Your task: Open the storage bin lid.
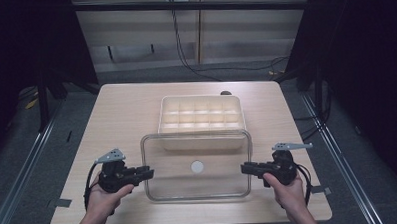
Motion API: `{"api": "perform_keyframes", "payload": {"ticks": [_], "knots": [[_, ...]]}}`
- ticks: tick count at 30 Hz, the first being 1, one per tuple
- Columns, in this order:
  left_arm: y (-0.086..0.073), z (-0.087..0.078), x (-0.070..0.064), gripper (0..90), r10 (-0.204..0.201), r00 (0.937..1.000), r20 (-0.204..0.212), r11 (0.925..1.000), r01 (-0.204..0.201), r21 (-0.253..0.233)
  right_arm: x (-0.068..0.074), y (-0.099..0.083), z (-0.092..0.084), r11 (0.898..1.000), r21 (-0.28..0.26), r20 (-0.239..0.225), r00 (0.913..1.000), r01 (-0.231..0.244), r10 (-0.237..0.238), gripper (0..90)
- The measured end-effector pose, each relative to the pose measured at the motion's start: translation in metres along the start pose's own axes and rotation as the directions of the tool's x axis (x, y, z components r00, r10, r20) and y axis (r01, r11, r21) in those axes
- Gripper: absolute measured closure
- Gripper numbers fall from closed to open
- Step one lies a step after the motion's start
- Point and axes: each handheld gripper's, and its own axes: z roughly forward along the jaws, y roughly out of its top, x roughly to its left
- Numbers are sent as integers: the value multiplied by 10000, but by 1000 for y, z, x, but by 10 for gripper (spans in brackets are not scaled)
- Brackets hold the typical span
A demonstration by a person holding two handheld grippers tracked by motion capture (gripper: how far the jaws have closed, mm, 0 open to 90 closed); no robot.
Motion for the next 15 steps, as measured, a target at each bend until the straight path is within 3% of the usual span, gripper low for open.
{"api": "perform_keyframes", "payload": {"ticks": [8,15], "knots": [[-12,-4,-4,701,222,9998,20,9990,-223,399,10,-17,0,9996,283,41,10000,47,-48,723],[-14,-2,-3,690,175,9998,-29,9993,-174,340,7,-25,6,9997,173,73,9999,-148,147,719]]}}
